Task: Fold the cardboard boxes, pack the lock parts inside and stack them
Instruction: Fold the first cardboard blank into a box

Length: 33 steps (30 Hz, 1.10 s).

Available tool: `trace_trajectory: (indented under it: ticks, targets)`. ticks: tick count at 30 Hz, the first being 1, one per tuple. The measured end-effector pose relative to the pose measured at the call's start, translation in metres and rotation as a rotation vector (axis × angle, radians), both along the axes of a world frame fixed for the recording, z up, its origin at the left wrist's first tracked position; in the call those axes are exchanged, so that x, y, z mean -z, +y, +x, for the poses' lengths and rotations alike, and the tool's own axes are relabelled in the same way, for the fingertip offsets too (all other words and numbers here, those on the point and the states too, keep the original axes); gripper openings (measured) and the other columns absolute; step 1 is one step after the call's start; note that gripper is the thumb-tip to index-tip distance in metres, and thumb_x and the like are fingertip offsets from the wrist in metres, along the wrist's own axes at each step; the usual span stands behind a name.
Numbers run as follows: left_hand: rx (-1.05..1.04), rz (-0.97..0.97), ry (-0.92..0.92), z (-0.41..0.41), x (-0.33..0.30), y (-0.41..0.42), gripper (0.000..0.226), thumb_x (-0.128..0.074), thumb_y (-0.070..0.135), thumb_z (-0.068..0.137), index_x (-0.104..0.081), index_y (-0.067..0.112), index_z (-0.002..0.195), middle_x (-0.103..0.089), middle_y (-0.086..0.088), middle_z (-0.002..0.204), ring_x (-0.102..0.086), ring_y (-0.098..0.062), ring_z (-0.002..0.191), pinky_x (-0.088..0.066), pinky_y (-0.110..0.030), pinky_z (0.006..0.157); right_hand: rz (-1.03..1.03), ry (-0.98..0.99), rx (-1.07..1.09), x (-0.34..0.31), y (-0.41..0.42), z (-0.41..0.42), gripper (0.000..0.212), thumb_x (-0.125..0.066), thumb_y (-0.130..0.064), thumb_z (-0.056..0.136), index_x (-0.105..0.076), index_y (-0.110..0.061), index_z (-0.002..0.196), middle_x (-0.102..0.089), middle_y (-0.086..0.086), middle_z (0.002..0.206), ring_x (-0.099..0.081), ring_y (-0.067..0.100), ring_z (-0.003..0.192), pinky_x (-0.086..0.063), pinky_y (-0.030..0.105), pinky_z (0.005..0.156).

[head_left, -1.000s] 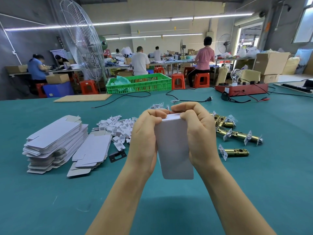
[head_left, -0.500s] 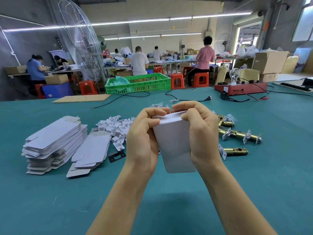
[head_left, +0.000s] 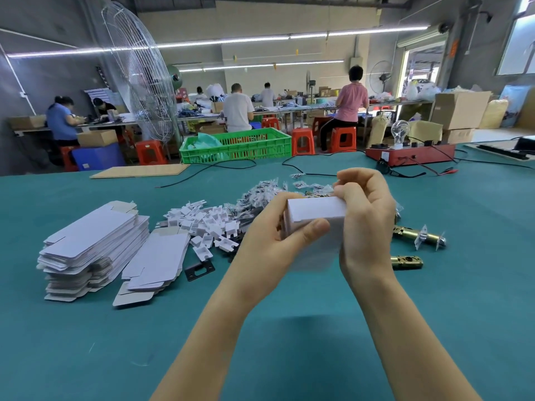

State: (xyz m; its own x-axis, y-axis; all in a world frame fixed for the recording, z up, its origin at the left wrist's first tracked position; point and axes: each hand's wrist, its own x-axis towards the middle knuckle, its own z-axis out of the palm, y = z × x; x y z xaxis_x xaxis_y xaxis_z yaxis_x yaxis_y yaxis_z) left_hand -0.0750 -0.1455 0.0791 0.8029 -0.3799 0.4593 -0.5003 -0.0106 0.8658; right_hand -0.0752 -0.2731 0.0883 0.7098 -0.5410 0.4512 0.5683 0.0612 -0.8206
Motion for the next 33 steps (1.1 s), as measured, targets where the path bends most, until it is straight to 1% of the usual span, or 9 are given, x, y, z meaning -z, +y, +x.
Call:
trace_trajectory:
  ticks: [2,5,10,12,14,17,20,23,33]
  targets:
    - [-0.091,0.040,-0.201,0.003,-0.001,0.003,0.024,-0.072,0.039,0.080,-0.063,0.039,0.102,-0.066,0.013,0.107,-0.059,-0.008,0.112,-0.051,-0.029,0.092,-0.092,0.186,-0.033,-0.001,-0.004,0.004,0.021,-0.054,-0.044,0.080,-0.056,-0.023,0.083,-0.057,-0.006,0.081,-0.055,0.014,0.077,-0.043,0.033,0.070]
    - [-0.190,0.174,-0.534,0.009,-0.003,0.014,0.035,-0.073,0.035,0.079,-0.061,0.034,0.112,-0.050,0.013,0.141,-0.021,-0.013,0.148,-0.021,-0.020,0.117,-0.153,0.540,-0.392,-0.001,-0.016,0.006,0.050,-0.050,-0.070,0.083,-0.057,-0.024,0.101,-0.068,0.006,0.098,-0.069,0.025,0.088,-0.056,0.039,0.080]
    - [-0.135,0.274,-0.506,0.015,0.003,0.024,0.045,-0.073,0.039,0.076,-0.058,0.046,0.118,-0.008,0.019,0.161,0.012,-0.005,0.150,-0.009,-0.020,0.115,0.126,0.443,-0.785,0.006,-0.027,0.008,0.040,-0.061,-0.030,0.089,-0.060,-0.006,0.120,-0.068,0.014,0.104,-0.067,0.023,0.079,-0.056,0.025,0.058]
    - [-0.084,0.275,-0.318,0.018,0.005,0.030,0.079,-0.079,0.049,0.069,-0.036,0.063,0.134,0.002,0.023,0.161,0.000,0.007,0.147,-0.023,-0.016,0.112,0.064,0.398,-0.778,0.009,-0.029,0.010,0.033,-0.063,-0.019,0.087,-0.062,-0.003,0.116,-0.071,0.011,0.101,-0.068,0.021,0.080,-0.057,0.025,0.061]
    - [-0.043,0.146,-0.040,0.025,0.008,0.032,0.106,-0.085,0.047,0.067,-0.013,0.062,0.143,-0.025,0.015,0.159,-0.035,0.006,0.137,-0.044,-0.016,0.099,-0.037,0.377,-0.757,0.017,-0.031,0.013,0.027,-0.059,-0.012,0.091,-0.062,-0.006,0.117,-0.073,0.007,0.101,-0.071,0.019,0.082,-0.056,0.025,0.064]
    - [-0.058,-0.031,0.207,0.043,0.026,0.033,0.079,-0.080,0.034,0.074,-0.037,0.030,0.140,-0.070,0.011,0.117,-0.068,-0.003,0.101,-0.055,-0.018,0.075,-0.152,0.352,-0.749,0.032,-0.032,0.019,0.030,-0.057,-0.006,0.093,-0.057,-0.012,0.123,-0.072,0.006,0.106,-0.071,0.020,0.090,-0.055,0.025,0.066]
    - [-0.072,-0.024,0.239,0.058,0.054,0.033,0.037,-0.073,0.008,0.084,-0.060,0.023,0.116,-0.075,0.007,0.101,-0.071,-0.007,0.090,-0.056,-0.020,0.072,-0.239,0.343,-0.700,0.057,-0.026,0.029,0.033,-0.062,-0.010,0.090,-0.057,-0.014,0.122,-0.070,0.010,0.109,-0.068,0.019,0.090,-0.054,0.027,0.064]
    - [-0.104,-0.016,0.274,0.063,0.083,0.035,0.042,-0.073,-0.002,0.081,-0.062,0.017,0.116,-0.075,0.003,0.104,-0.070,-0.011,0.096,-0.054,-0.018,0.075,-0.231,0.320,-0.564,0.089,-0.016,0.036,0.033,-0.071,-0.020,0.079,-0.064,-0.011,0.110,-0.072,0.007,0.106,-0.066,0.018,0.096,-0.055,0.033,0.083]
    - [-0.132,-0.049,0.383,0.053,0.121,0.039,0.050,-0.084,0.020,0.063,-0.069,0.026,0.110,-0.075,0.003,0.105,-0.070,-0.010,0.097,-0.052,-0.016,0.074,-0.307,0.368,-0.604,0.130,-0.010,0.037,0.019,-0.074,-0.010,0.082,-0.067,-0.013,0.099,-0.073,-0.001,0.096,-0.068,0.012,0.091,-0.053,0.023,0.080]
